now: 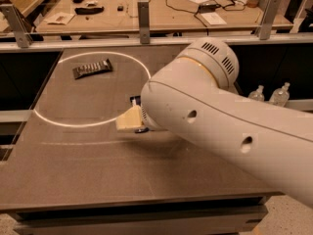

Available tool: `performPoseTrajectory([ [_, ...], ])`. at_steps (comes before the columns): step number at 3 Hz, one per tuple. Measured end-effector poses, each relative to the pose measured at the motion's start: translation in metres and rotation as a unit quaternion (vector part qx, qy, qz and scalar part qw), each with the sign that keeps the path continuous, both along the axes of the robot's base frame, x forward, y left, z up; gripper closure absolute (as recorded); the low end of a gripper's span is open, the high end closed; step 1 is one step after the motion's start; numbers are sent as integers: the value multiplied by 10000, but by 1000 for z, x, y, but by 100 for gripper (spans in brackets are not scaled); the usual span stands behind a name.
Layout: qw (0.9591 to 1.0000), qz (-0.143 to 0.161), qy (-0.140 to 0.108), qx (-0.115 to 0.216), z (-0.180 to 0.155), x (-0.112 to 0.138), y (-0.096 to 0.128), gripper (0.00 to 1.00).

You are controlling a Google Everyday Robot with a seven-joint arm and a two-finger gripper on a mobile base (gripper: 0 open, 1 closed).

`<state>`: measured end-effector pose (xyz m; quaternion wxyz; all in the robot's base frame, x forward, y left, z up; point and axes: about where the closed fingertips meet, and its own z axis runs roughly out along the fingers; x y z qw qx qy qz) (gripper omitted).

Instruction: Pick rxbar blueberry

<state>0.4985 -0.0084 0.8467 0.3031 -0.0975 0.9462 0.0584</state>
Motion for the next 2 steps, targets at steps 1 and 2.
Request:
performPoseTrajectory([
  [1,9998,-36,-135,-139,2,23,-6,0],
  [2,9996,-86,-136,-253,4,40,-4,0],
])
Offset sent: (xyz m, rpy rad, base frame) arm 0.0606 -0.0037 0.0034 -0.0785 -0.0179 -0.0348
